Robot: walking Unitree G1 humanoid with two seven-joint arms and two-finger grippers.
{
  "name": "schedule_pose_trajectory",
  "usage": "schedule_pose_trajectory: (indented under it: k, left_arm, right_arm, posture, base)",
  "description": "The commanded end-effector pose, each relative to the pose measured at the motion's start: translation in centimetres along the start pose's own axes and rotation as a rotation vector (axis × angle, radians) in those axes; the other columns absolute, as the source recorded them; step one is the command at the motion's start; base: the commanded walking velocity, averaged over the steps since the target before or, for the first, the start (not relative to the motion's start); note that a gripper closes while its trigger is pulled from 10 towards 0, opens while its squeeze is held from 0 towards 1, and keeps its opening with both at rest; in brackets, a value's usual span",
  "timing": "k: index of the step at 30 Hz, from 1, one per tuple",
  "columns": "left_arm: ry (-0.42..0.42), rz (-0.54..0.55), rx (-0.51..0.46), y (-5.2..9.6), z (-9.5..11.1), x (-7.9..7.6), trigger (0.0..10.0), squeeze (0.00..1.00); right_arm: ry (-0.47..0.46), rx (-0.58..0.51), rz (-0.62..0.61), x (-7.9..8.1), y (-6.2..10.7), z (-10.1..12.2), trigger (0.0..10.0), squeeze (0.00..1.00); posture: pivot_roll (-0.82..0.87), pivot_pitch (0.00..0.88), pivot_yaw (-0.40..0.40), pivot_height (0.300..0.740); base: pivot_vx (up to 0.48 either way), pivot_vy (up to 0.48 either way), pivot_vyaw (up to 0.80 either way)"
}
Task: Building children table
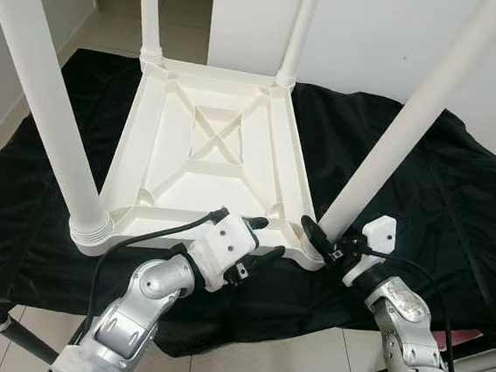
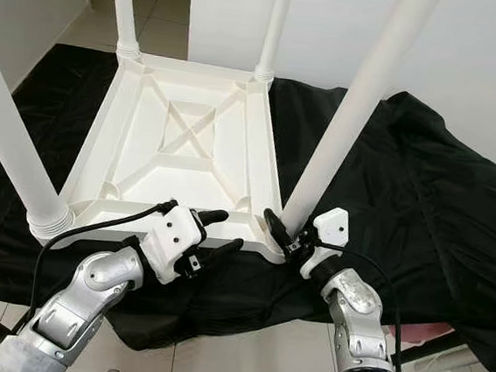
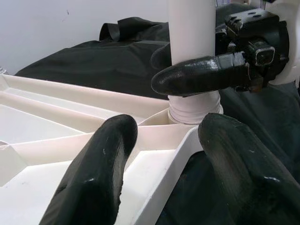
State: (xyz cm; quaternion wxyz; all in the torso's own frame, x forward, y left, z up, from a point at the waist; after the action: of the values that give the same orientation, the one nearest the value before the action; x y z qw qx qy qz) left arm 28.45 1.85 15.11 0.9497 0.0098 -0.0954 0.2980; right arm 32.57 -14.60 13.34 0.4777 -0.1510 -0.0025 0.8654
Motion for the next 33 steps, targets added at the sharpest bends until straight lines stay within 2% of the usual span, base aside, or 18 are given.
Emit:
schedule_pose_trajectory:
  k: [1, 9, 13, 20, 24, 26, 32, 33]
  left_arm:
    - [0.0, -0.043, 0.007, -0.2, -0.1, -0.5, 10.0, 0.0]
    - [0.032, -0.013, 0.008, -0.1, -0.3, 0.1, 10.0, 0.0]
    - [0.06, 0.032, 0.015, 0.0, -0.5, 0.9, 10.0, 0.0]
    - [0.062, 0.104, 0.049, -0.1, -1.4, 1.9, 10.0, 0.0]
    - [0.087, 0.128, 0.045, -0.2, -1.5, 1.9, 10.0, 0.0]
    - [0.095, 0.136, 0.045, -0.2, -1.6, 1.9, 10.0, 0.0]
    - [0.092, 0.139, 0.047, -0.2, -1.7, 2.0, 10.0, 0.0]
    - [0.086, 0.146, 0.051, -0.1, -1.7, 2.2, 10.0, 0.0]
  right_arm:
    - [-0.009, 0.046, 0.01, 0.4, 0.2, -1.1, 10.0, 0.0]
    - [-0.054, 0.042, -0.049, 0.2, -0.3, -1.0, 10.0, 0.0]
    - [-0.047, 0.054, -0.119, -0.1, -0.7, -1.1, 10.0, 0.0]
    - [-0.06, 0.069, -0.208, -0.3, -1.0, -1.2, 10.0, 0.0]
    - [-0.079, 0.071, -0.256, 0.0, -1.2, -1.1, 10.0, 0.0]
    - [-0.109, 0.071, -0.322, 0.5, -1.4, -1.1, 10.0, 0.0]
    - [-0.135, 0.081, -0.405, 1.0, -1.5, -1.0, 10.0, 0.0]
    - [-0.15, 0.086, -0.451, 1.1, -1.5, -1.0, 10.0, 0.0]
  posture:
    - [0.03, 0.076, -0.09, 0.74]
    - [0.03, 0.075, -0.086, 0.74]
    - [0.03, 0.086, -0.086, 0.74]
    - [0.03, 0.093, -0.084, 0.74]
    - [0.03, 0.095, -0.085, 0.74]
    - [0.03, 0.094, -0.086, 0.74]
    - [0.04, 0.095, -0.096, 0.74]
    - [0.04, 0.099, -0.1, 0.74]
  base:
    - [0.0, 0.0, 0.0]
    - [0.0, 0.0, 0.0]
    - [0.0, 0.0, 0.0]
    - [0.0, 0.0, 0.0]
    - [0.0, 0.0, 0.0]
    - [0.0, 0.0, 0.0]
    - [0.0, 0.0, 0.0]
    - [0.0, 0.0, 0.0]
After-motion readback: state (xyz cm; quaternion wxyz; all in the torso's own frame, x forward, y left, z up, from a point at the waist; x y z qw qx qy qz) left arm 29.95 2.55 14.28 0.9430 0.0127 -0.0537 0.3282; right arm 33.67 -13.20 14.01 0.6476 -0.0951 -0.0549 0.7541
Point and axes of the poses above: a point about 5 cm out from each wrist's last joint towards the gripper, its own y axis pointing back from the gripper into the wrist, its own z axis along the axis of the wrist's last joint, x = y × z, the point moved 5 cm from there along -y, pointing out of the wrist towards the gripper, and after that the axes turned 8 degrees about y, right-handed, at the moved point
